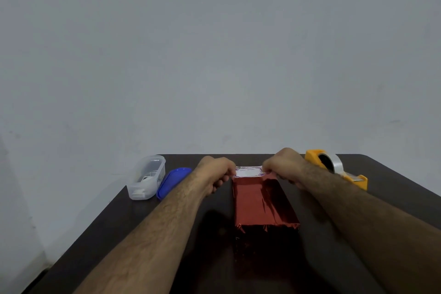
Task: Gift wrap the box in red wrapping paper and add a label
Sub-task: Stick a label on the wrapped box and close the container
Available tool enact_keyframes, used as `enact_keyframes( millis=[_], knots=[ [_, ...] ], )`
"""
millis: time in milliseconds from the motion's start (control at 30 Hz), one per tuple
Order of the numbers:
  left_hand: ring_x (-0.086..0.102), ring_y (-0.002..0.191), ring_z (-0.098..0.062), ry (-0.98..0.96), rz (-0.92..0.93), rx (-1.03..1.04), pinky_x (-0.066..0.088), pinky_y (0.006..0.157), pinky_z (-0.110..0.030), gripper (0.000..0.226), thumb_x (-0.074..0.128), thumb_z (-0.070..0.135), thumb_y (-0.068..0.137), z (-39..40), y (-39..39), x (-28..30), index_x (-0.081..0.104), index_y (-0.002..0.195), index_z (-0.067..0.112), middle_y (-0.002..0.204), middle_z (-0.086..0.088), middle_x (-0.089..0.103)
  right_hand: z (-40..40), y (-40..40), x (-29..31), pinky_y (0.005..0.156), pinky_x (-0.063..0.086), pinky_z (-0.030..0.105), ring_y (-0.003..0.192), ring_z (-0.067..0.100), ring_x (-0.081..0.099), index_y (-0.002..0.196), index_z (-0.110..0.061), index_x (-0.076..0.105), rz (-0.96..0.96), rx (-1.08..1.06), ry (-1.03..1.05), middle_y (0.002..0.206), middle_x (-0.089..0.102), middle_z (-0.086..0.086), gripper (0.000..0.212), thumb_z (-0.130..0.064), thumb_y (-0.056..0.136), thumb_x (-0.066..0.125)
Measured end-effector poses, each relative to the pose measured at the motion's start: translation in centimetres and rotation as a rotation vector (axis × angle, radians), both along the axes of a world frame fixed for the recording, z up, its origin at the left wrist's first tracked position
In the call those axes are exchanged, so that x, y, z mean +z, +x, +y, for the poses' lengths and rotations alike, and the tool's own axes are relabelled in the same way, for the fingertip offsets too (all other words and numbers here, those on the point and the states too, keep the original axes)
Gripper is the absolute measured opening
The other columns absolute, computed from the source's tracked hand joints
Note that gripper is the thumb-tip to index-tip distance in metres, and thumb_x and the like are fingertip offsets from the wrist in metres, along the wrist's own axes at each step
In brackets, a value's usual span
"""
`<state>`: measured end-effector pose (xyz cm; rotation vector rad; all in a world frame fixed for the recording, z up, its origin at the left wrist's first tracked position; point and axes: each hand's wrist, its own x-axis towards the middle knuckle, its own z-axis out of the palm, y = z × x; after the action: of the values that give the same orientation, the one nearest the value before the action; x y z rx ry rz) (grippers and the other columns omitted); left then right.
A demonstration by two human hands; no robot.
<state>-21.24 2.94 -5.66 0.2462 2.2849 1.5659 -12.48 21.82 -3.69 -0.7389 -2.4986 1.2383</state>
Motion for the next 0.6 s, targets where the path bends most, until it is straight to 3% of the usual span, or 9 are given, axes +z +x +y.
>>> enact_keyframes(
  millis=[133, 300, 433, 533, 600],
  knots=[
    [0.036, 0.045, -0.014, -0.025, 0.036, 0.005, 0.026, 0.048, -0.022, 0.009, 0.074, 0.016, 0.071, 0.4, 0.0, -0.5, 0.066, 0.069, 0.014, 0.054, 0.001, 0.053, 0.5, -0.3, -0.1, 0.05, 0.038, 0.025, 0.063, 0.016, 0.057, 0.071, -0.005, 0.072, -0.061, 0.015, 0.186, 0.066, 0.065, 0.003, 0.019, -0.022, 0.074, 0.079],
    [0.039, 0.042, -0.014, -0.087, 0.125, 0.027, 0.03, 0.044, -0.021, 0.012, 0.078, 0.016, 0.064, 0.6, -0.1, -0.6, 0.067, 0.064, 0.011, 0.054, 0.0, 0.055, 0.6, -0.7, -0.1, 0.048, 0.038, 0.024, 0.062, 0.014, 0.057, 0.069, -0.009, 0.071, -0.14, 0.018, 0.335, 0.067, 0.064, 0.001, 0.026, -0.032, 0.071, 0.082],
    [0.05, 0.052, -0.014, -0.163, 0.244, 0.058, 0.035, 0.044, -0.02, 0.027, 0.088, 0.017, 0.061, 0.4, -0.2, -0.1, 0.062, 0.061, 0.01, 0.057, 0.002, 0.056, 0.5, -0.3, 0.5, 0.057, 0.052, 0.026, 0.074, 0.014, 0.065, 0.081, -0.013, 0.076, -0.156, 0.032, 0.491, 0.08, 0.072, 0.0, 0.031, -0.041, 0.07, 0.087],
    [0.072, 0.083, -0.014, -0.091, 0.377, 0.021, 0.057, 0.064, -0.027, 0.014, 0.089, 0.009, 0.071, 0.3, -0.8, -0.3, 0.077, 0.078, 0.013, 0.081, 0.003, 0.075, 0.9, -0.1, 0.1, 0.07, 0.059, 0.028, 0.087, 0.011, 0.068, 0.089, -0.025, 0.077, 0.003, 0.113, 0.49, 0.092, 0.073, -0.008, 0.017, -0.025, 0.074, 0.083],
    [0.074, 0.097, -0.011, 0.013, 0.405, -0.061, 0.062, 0.085, -0.027, 0.015, 0.085, 0.008, 0.081, 0.1, -0.8, -0.7, 0.083, 0.09, 0.021, 0.093, 0.006, 0.079, 1.2, 0.2, -0.4, 0.073, 0.053, 0.019, 0.092, 0.004, 0.067, 0.098, -0.032, 0.082, 0.059, 0.226, 0.47, 0.097, 0.072, -0.015, 0.021, -0.021, 0.08, 0.08]
  ],
)
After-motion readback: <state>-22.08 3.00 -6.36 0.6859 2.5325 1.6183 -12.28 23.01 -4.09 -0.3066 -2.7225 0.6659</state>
